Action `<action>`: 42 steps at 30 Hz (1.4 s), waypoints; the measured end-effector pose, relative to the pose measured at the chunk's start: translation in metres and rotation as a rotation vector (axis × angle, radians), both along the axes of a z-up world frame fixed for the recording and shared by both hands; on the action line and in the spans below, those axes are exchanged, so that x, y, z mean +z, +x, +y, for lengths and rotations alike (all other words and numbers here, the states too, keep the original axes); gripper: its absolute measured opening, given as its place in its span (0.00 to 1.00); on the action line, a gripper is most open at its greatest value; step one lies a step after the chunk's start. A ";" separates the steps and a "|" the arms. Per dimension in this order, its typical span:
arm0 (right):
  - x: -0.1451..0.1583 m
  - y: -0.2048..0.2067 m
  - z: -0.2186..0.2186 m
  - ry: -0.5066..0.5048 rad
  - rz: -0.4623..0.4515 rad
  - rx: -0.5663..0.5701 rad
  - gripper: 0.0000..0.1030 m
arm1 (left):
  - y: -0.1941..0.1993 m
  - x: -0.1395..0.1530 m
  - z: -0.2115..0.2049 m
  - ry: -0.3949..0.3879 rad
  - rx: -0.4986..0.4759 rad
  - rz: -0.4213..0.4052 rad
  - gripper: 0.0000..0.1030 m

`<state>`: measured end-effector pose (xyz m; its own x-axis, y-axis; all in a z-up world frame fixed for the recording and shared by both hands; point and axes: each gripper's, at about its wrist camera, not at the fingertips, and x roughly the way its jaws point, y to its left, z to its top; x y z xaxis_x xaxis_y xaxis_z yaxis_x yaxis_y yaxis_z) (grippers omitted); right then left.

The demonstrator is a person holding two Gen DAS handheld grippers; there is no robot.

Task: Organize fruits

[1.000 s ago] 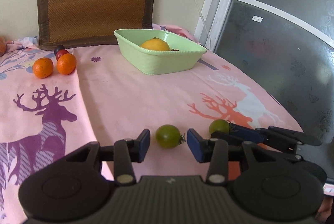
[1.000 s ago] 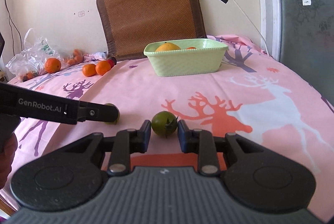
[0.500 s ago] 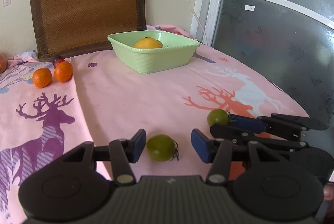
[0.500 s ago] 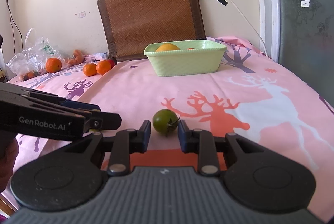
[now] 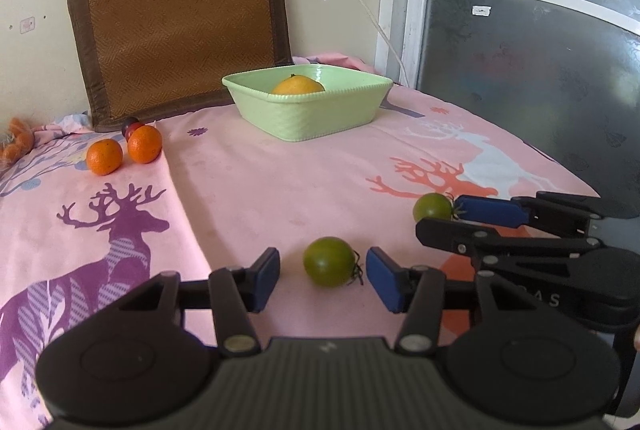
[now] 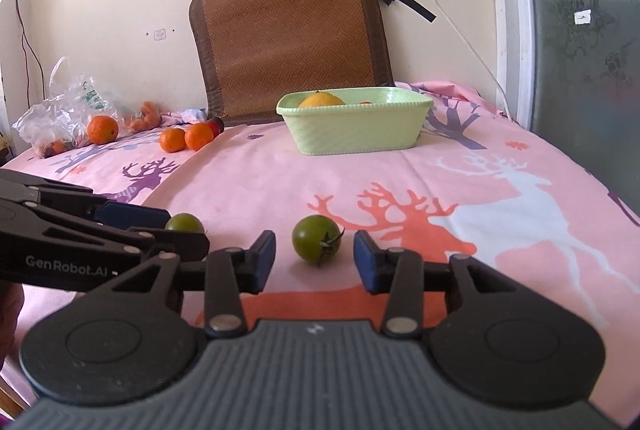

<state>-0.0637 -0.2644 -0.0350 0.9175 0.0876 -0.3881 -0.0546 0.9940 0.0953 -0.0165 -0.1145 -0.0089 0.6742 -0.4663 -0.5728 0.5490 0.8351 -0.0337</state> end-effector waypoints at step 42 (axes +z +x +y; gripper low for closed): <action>0.040 0.167 -0.066 0.092 -0.054 -0.057 0.30 | 0.231 0.045 -0.060 -0.088 0.093 0.118 0.42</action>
